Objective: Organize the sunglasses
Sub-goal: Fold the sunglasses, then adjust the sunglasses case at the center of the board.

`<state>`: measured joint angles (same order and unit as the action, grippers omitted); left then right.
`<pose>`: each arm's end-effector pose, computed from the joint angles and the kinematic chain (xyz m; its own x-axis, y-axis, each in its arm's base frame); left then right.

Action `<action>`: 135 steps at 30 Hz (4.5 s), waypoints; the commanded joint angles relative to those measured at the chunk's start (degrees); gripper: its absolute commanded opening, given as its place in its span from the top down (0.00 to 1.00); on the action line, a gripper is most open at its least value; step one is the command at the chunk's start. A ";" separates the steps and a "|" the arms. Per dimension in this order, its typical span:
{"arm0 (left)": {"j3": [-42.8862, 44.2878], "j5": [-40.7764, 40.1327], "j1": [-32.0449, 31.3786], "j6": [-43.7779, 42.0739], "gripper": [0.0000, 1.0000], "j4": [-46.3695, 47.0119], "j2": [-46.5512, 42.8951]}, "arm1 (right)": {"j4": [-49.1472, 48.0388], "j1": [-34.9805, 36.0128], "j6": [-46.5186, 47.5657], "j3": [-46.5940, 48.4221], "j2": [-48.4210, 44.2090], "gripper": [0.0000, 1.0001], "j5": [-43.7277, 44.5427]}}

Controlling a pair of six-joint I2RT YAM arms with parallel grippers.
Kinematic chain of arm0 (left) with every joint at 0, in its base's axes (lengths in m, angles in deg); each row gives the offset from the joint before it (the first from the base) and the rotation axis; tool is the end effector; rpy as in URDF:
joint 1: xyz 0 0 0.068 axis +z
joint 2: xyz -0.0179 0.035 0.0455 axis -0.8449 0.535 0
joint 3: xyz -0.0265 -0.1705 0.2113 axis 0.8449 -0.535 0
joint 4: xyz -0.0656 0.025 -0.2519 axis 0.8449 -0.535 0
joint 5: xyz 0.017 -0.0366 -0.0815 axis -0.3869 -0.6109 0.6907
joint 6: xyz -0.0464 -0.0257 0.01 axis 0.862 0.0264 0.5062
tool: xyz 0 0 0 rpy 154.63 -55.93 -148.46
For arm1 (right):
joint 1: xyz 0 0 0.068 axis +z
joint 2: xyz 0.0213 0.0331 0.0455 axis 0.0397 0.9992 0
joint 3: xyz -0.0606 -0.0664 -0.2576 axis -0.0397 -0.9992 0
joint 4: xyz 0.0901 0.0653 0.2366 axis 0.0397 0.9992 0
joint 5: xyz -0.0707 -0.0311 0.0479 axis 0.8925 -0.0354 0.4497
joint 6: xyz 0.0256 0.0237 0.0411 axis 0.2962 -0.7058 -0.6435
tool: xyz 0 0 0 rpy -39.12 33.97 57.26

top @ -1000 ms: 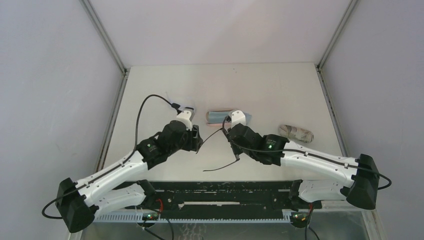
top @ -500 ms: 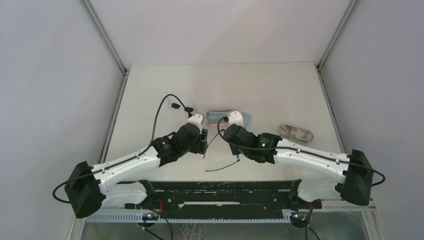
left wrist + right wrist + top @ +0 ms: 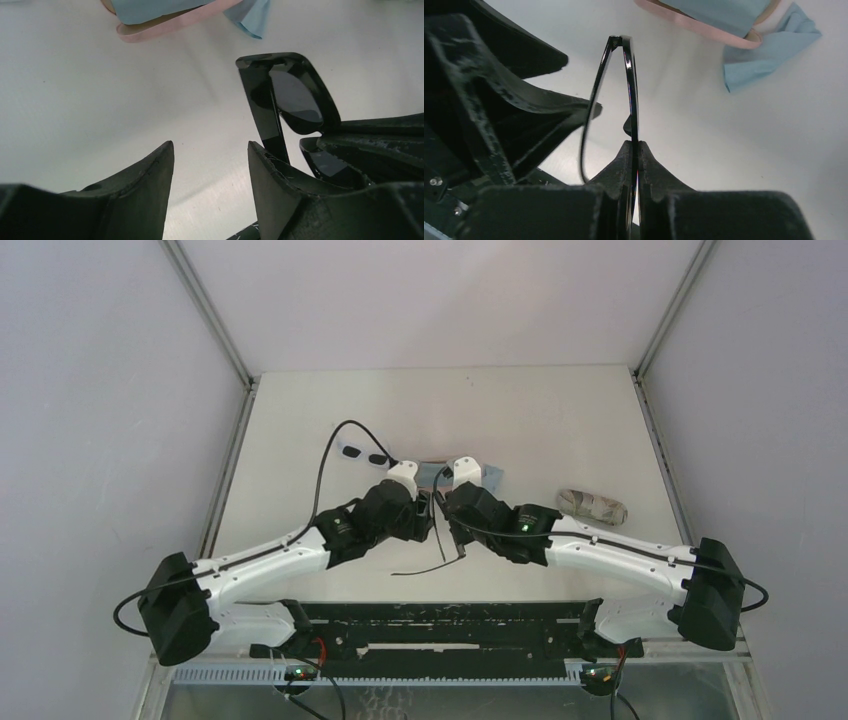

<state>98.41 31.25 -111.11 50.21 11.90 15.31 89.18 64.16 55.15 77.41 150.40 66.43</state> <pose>0.1596 -0.2007 0.2471 -0.6512 0.0753 -0.7552 0.3931 0.8846 -0.2508 0.1391 0.2317 0.2755 -0.6173 -0.2438 -0.7480 -0.4531 0.8875 0.0846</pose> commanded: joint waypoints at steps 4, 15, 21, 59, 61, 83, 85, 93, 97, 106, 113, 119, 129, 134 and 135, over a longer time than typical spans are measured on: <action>4.40 3.49 -0.75 1.40 0.38 4.98 1.86 | -7.95 0.16 -0.66 0.16 -1.32 1.00 -5.56; 4.90 1.11 -0.75 0.20 0.34 3.17 0.08 | -4.47 -0.89 -1.91 -2.18 -2.53 1.00 -1.54; 4.57 -1.82 -0.77 -1.55 0.34 0.09 -7.02 | 0.39 -7.54 -5.26 -5.25 -4.44 1.00 4.06; 16.57 -7.27 -6.41 -6.34 0.37 -8.65 6.46 | -4.69 -16.11 -7.25 -10.37 -21.71 1.00 -11.85; 18.06 -6.85 -6.42 -6.89 0.37 -8.72 8.15 | -5.51 -14.57 -6.75 -10.41 -21.66 1.00 -12.04; 19.55 -7.35 -6.23 -6.69 0.35 -6.56 11.76 | -1.93 -13.45 -9.50 -10.62 -22.37 1.00 -8.13; 17.91 -8.06 -5.42 -6.49 0.34 -5.94 10.92 | -0.19 -14.51 -9.73 -11.30 -22.81 1.00 -6.41; 14.76 -3.87 2.30 -6.08 0.35 -2.76 11.17 | 2.78 -17.93 -10.30 -15.31 -25.20 1.00 -5.19; 13.02 -0.96 4.65 -3.99 0.35 1.09 13.62 | 4.00 -19.43 -9.88 -17.09 -25.10 1.00 -6.12; 11.33 2.30 5.08 0.57 0.40 5.43 22.94 | 3.56 -21.34 -8.84 -18.61 -26.67 1.00 -8.10; 8.77 3.31 7.11 7.73 0.41 11.28 25.51 | 1.95 -22.51 -9.01 -19.85 -27.22 1.00 -9.78; 8.89 2.87 9.56 11.97 0.44 13.59 28.67 | 1.47 -22.68 -8.96 -20.18 -26.96 1.00 -10.21; 10.10 3.05 12.58 11.78 0.45 13.58 31.26 | 1.44 -24.13 -8.16 -20.12 -27.49 1.00 -11.00; 10.69 2.93 14.13 11.11 0.45 13.08 31.65 | 1.08 -24.40 -7.94 -20.12 -27.29 1.00 -11.27; 11.03 2.90 14.47 10.91 0.45 12.87 31.77 | 1.05 -24.50 -7.90 -20.11 -27.21 1.00 -11.32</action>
<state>107.80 34.02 -98.15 61.12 23.24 46.63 93.31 40.12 46.30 56.93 123.82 55.40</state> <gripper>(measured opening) 0.550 0.010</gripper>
